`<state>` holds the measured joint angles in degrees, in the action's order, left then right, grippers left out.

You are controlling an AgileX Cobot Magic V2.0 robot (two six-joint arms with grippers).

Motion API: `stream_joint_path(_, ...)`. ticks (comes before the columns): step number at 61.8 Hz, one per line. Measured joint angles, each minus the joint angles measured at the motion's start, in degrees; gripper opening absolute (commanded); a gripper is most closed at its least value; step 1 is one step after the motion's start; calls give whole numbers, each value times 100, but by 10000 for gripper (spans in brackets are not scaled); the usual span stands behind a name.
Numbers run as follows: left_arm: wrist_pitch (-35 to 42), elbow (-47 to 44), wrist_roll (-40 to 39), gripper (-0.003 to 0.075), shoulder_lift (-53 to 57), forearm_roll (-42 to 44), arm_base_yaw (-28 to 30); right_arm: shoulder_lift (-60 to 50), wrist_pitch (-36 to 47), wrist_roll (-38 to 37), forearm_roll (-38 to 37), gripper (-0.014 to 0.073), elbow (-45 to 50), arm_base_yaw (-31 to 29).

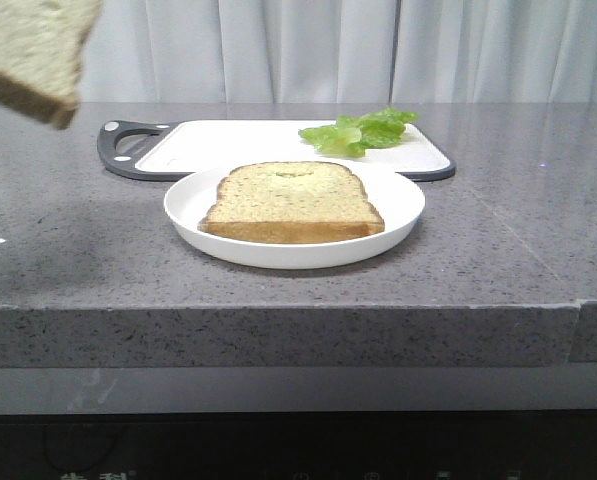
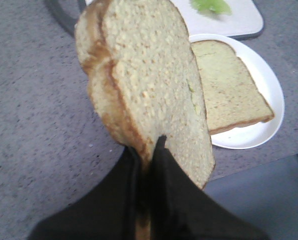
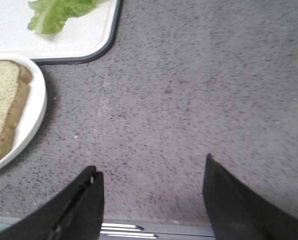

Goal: Left arm grabs bread, right arm adds lettuce
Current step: 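Lift the top bread slice off the plate with the left gripper, then reach the right gripper to the lettuce leaf and grasp it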

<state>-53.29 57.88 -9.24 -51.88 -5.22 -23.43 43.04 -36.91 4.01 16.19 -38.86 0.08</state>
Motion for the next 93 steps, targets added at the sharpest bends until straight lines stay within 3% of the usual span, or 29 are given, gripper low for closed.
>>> stream_joint_path(14,-72,-308,-596,-20,510,755,0,1423,23,901,1171,458,-733,0)
stream_joint_path(47,-82,-308,-663,-20,600,807,0,5066,55,2910,3821,458,-3330,10)
stream_joint_path(69,-82,-308,-663,-20,600,811,0,7017,-301,3020,4292,458,-5152,21)
stream_joint_path(93,-82,-308,-663,-20,600,811,0,8151,-447,3020,4367,446,-6492,417)
